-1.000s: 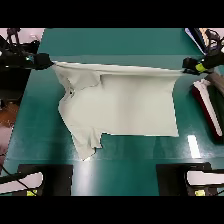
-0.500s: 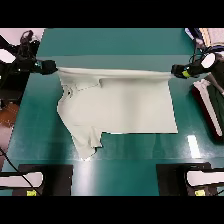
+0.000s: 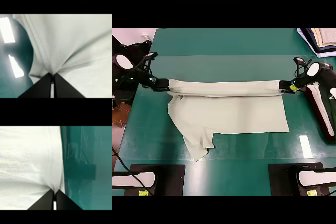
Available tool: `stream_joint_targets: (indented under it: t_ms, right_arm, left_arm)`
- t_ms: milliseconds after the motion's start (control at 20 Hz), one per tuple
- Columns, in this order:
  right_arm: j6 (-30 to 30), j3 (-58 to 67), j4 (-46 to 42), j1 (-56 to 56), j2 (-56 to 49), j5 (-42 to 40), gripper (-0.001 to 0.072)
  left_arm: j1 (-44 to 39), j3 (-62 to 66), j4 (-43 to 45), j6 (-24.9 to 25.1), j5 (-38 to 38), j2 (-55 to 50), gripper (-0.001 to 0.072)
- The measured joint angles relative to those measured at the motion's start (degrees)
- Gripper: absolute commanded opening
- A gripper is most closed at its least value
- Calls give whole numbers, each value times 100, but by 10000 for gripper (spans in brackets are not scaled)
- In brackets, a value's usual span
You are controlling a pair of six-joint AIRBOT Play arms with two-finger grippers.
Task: Fold the shirts.
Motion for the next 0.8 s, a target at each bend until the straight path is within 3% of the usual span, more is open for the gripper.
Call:
stream_joint_targets:
  t_ms: [50, 100, 150, 500, 800]
  right_arm:
    - [-2, -13, 9, 0, 0, 44, 183]
    - [-9, -24, 13, -4, 0, 76, 336]
    - [-13, -31, 59, -22, 15, 114, 390]
    - [-164, -37, 466, -199, 730, 608, 389]
    - [-269, -37, 562, -247, 1390, 863, 389]
  left_arm:
    - [0, -44, 35, -24, -24, 0, 106]
    - [0, -72, 94, -42, -70, 0, 350]
    - [4, -94, 168, -66, -144, 2, 438]
    - [0, -275, 382, -479, -1036, 448, 426]
    - [-22, -2068, 153, -1056, -1137, 2100, 426]
